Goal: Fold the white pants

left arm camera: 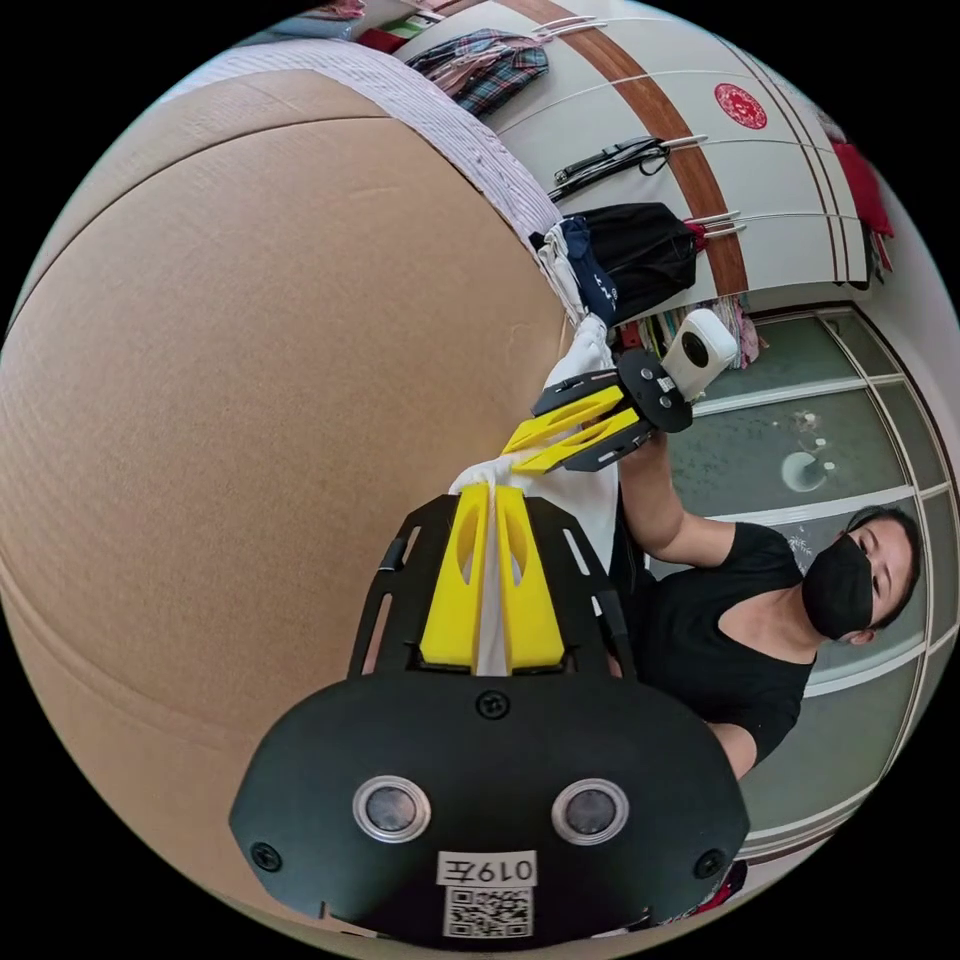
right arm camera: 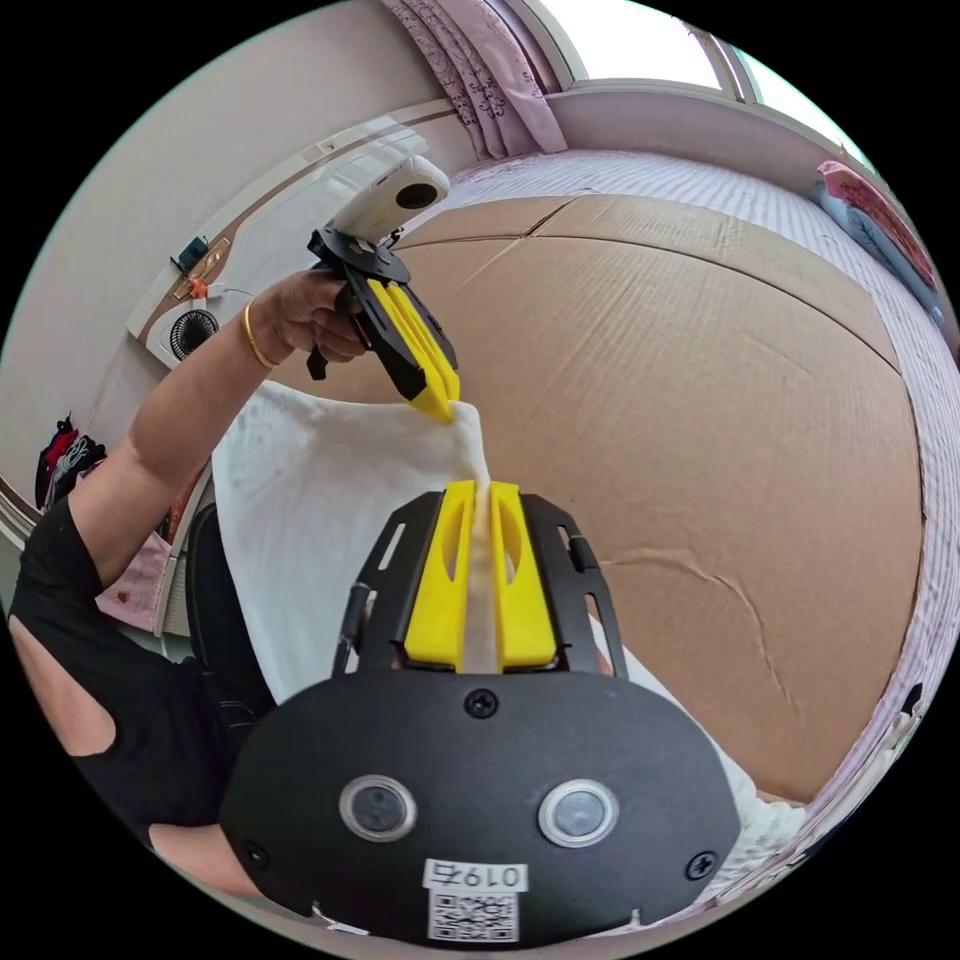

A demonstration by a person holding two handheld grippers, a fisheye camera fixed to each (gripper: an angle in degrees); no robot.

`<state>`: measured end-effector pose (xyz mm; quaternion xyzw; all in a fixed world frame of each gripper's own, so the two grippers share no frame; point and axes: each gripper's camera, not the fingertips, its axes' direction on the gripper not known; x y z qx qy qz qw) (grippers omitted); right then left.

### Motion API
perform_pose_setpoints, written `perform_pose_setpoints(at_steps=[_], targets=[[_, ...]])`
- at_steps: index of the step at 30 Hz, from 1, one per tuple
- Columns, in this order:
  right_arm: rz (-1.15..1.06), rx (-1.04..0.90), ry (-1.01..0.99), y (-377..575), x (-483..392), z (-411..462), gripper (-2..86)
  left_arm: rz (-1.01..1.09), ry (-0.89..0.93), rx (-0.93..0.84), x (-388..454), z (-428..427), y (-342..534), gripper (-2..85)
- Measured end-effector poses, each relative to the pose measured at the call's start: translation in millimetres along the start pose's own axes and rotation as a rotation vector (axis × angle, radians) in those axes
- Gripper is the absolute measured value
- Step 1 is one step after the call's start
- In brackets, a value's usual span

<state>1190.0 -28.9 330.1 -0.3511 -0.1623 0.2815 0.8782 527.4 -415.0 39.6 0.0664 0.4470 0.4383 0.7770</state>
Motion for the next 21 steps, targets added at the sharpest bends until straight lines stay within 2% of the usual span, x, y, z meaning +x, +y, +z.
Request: perform_pose_setpoints(at_steps=[4, 10, 17, 21], targets=[[-0.003, 0.044, 0.024, -1, 0, -13, 0.0, -0.008, -0.038, 0.033, 2, -5, 6, 1.1], [0.018, 0.009, 0.070, -7, 2, -9, 1.3, -0.046, -0.082, 0.040, 1, -3, 8, 1.0], [0.093, 0.093, -0.130, -9, 22, -16, 7.8, -0.033, -0.103, 0.038, 12, -14, 12, 1.0], [0.084, 0.046, -0.044, -16, 14, -10, 5.1, -0.006, -0.170, 0.043, 27, -19, 16, 1.1]])
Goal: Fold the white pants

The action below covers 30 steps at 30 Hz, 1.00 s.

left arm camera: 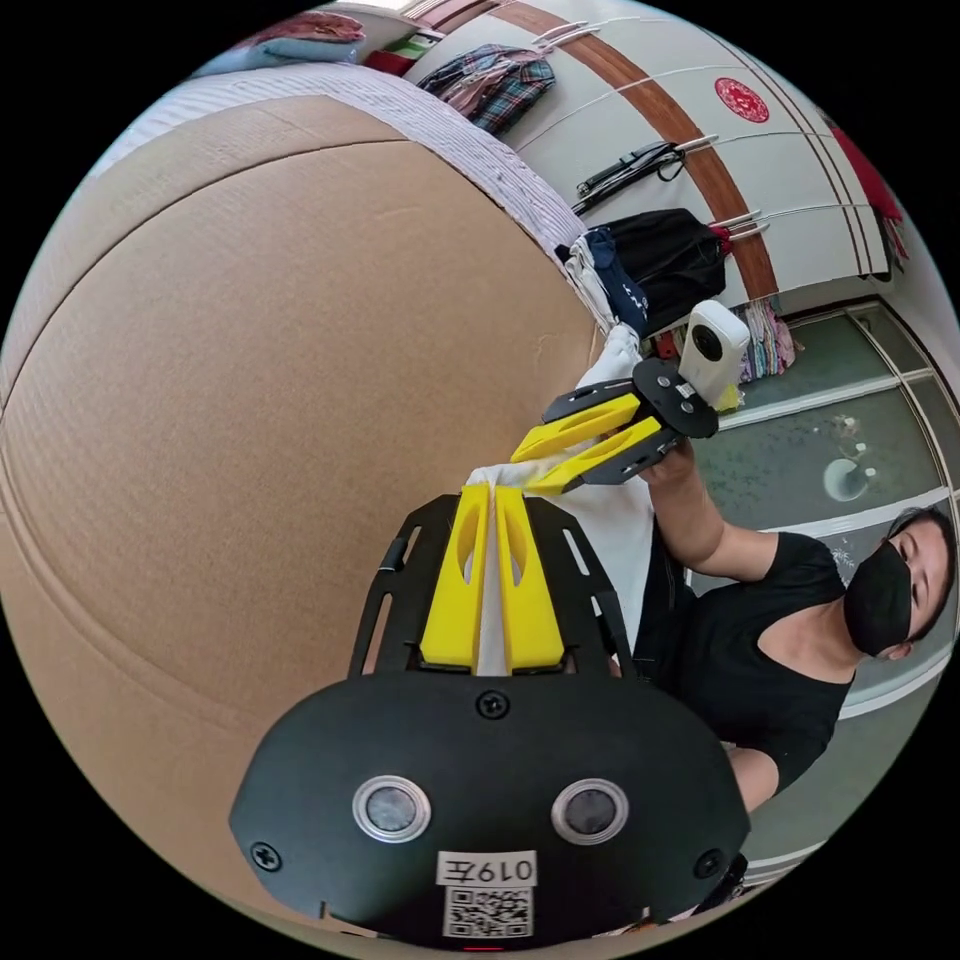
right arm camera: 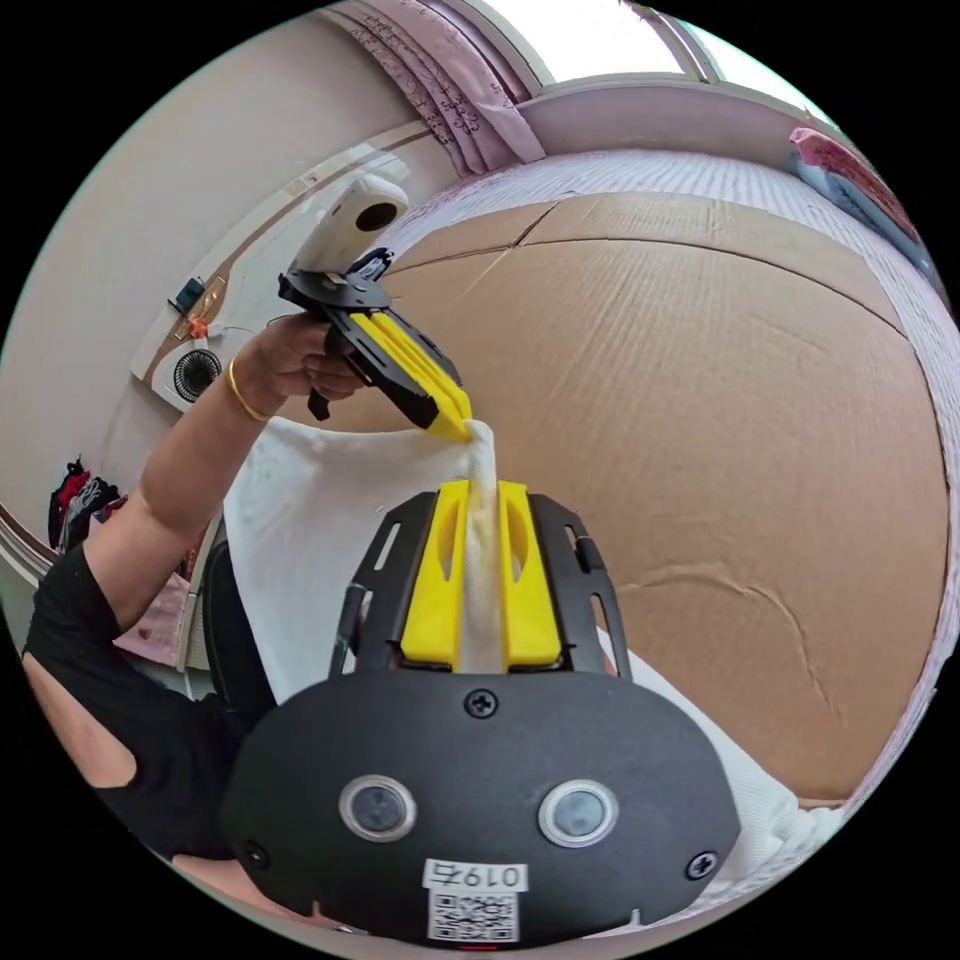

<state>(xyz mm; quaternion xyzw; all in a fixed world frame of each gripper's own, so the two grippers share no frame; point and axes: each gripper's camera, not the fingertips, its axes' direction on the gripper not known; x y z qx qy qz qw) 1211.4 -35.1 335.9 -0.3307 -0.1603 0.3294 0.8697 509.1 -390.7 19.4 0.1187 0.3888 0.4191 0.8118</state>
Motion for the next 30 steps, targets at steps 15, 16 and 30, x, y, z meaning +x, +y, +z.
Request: perform_pose_setpoints(at_steps=[15, 16, 30], targets=[[0.011, -0.014, 0.048, -8, -5, -8, 7.2, 0.014, -0.060, 0.026, 16, -35, 21, 3.4], [-0.005, -0.024, 0.032, -7, -4, -15, 7.6, 0.015, -0.041, 0.030, 15, -38, 22, 3.7], [0.032, -0.086, 0.121, 25, 14, -54, 8.5, 0.314, -0.218, -0.053, 104, -54, 11, 6.1]])
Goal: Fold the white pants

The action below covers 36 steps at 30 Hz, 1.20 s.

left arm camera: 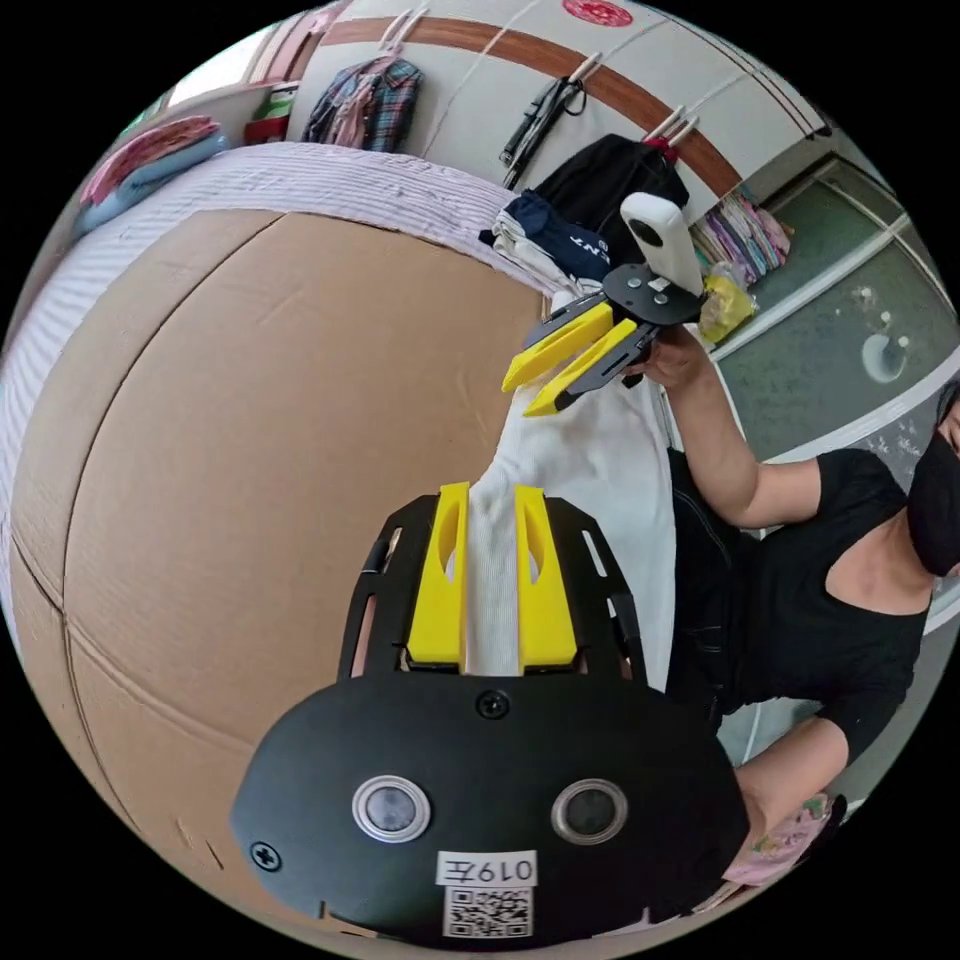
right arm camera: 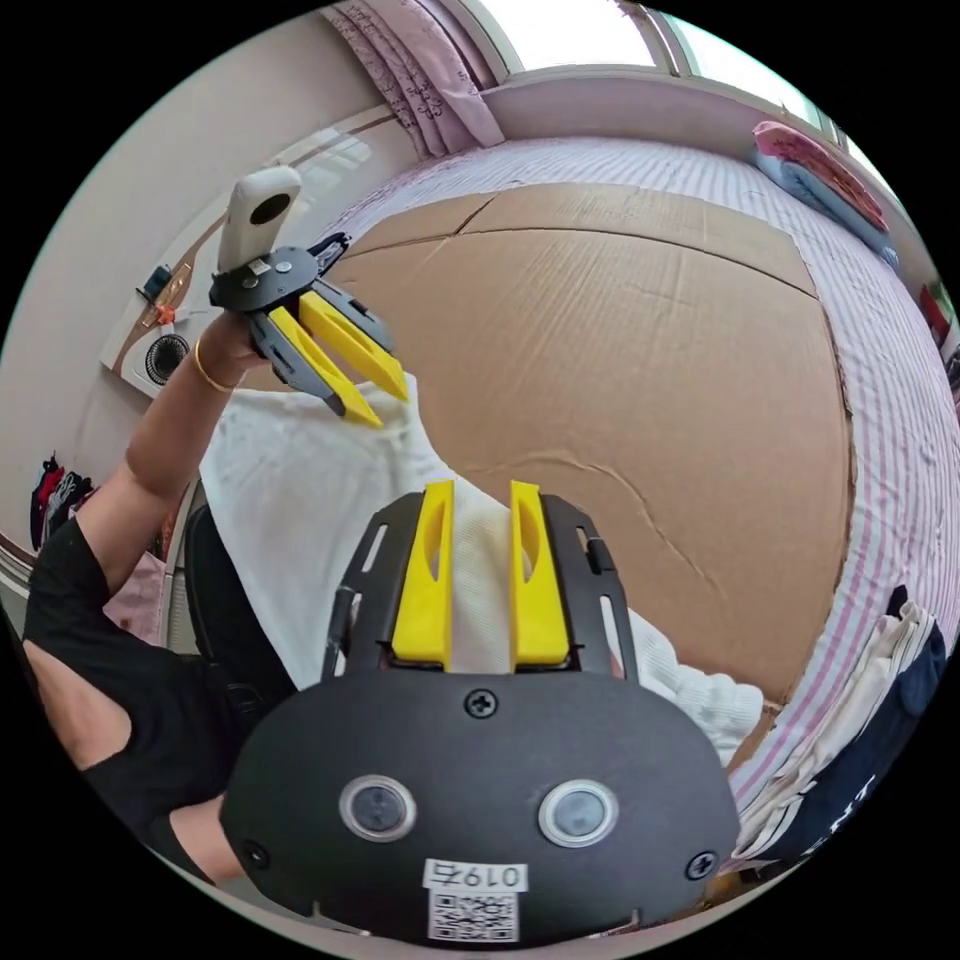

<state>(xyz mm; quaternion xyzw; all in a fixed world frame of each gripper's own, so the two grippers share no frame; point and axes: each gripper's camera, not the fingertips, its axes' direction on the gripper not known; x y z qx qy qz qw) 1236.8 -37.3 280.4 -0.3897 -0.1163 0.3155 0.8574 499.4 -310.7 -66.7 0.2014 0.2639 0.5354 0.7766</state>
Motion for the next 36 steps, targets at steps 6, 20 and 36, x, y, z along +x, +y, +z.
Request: perform_pose_setpoints(at_steps=[6, 20, 36], targets=[[-0.046, -0.105, 0.076, -5, -17, 21, 4.3, 0.000, -0.034, -0.128, -2, 16, 1, 4.5], [0.017, 0.025, 0.297, -2, -43, 5, -0.2, -0.094, -0.134, 0.162, 13, -71, 101, 1.0], [-0.082, 0.170, -0.087, -37, -89, 36, 5.4, -0.504, -0.267, 0.273, 25, -136, 364, 1.6]])
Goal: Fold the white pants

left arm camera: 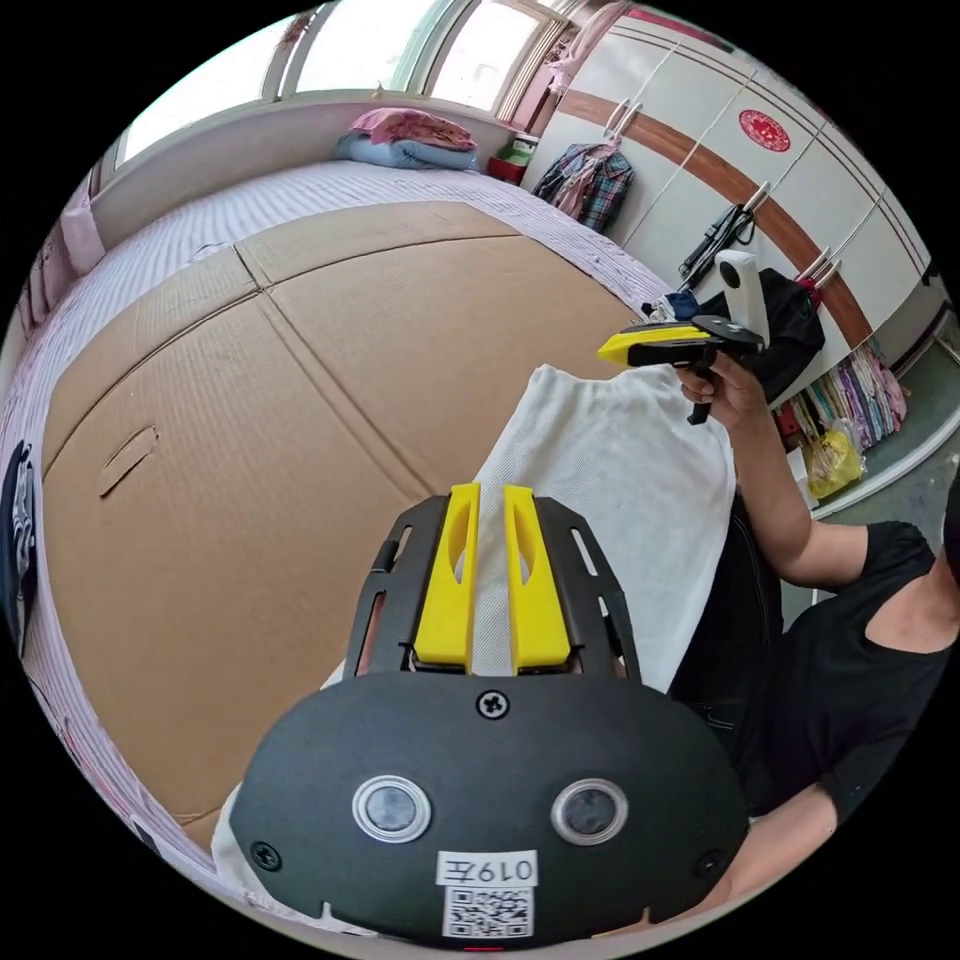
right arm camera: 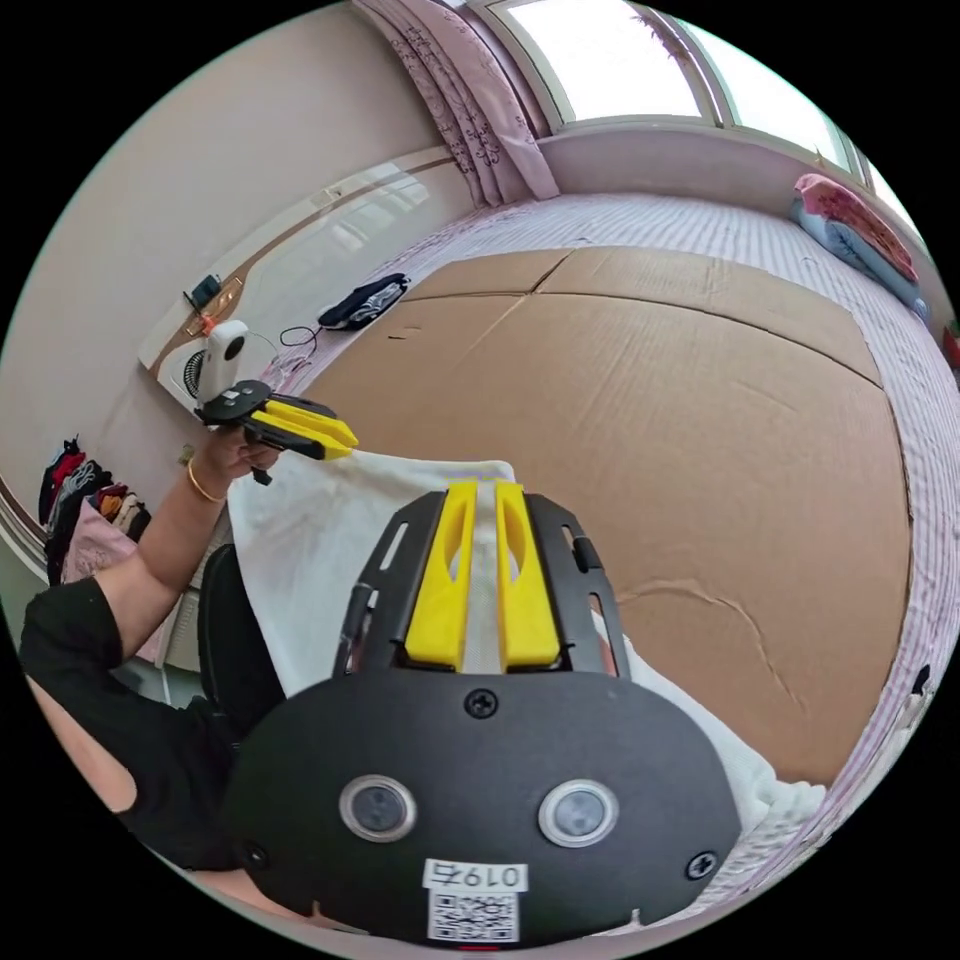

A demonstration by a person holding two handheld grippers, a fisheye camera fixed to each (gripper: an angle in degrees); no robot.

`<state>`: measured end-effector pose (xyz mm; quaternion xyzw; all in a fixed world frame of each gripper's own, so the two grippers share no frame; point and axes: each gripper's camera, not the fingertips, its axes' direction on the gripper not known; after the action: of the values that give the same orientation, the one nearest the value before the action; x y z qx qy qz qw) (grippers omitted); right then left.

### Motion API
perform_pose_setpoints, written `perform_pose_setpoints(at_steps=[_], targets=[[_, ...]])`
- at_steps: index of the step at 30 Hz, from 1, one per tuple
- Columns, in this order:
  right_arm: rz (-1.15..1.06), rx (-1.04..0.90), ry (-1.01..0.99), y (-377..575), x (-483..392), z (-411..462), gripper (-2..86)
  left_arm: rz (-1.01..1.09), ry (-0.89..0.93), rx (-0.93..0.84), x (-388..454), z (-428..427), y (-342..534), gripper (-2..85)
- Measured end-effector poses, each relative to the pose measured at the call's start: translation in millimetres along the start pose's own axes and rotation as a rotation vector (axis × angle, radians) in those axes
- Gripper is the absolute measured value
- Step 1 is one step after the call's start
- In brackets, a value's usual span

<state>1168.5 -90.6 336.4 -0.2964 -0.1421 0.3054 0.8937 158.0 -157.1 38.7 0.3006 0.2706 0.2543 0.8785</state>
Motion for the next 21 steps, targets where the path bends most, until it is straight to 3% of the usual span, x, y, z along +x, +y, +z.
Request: perform_pose_setpoints(at_steps=[4, 12, 21], targets=[[0.022, -0.019, -0.099, -4, 9, 17, 8.4, 0.040, -0.004, -0.032, -1, 5, -8, 2.7], [0.076, -0.038, -0.074, -12, 21, 36, 7.2, 0.012, 0.052, -0.110, -37, 21, 3, 3.9], [0.033, -0.067, -0.013, -21, 15, 47, -0.6, 0.081, 0.009, -0.128, -38, 8, 29, 1.7]])
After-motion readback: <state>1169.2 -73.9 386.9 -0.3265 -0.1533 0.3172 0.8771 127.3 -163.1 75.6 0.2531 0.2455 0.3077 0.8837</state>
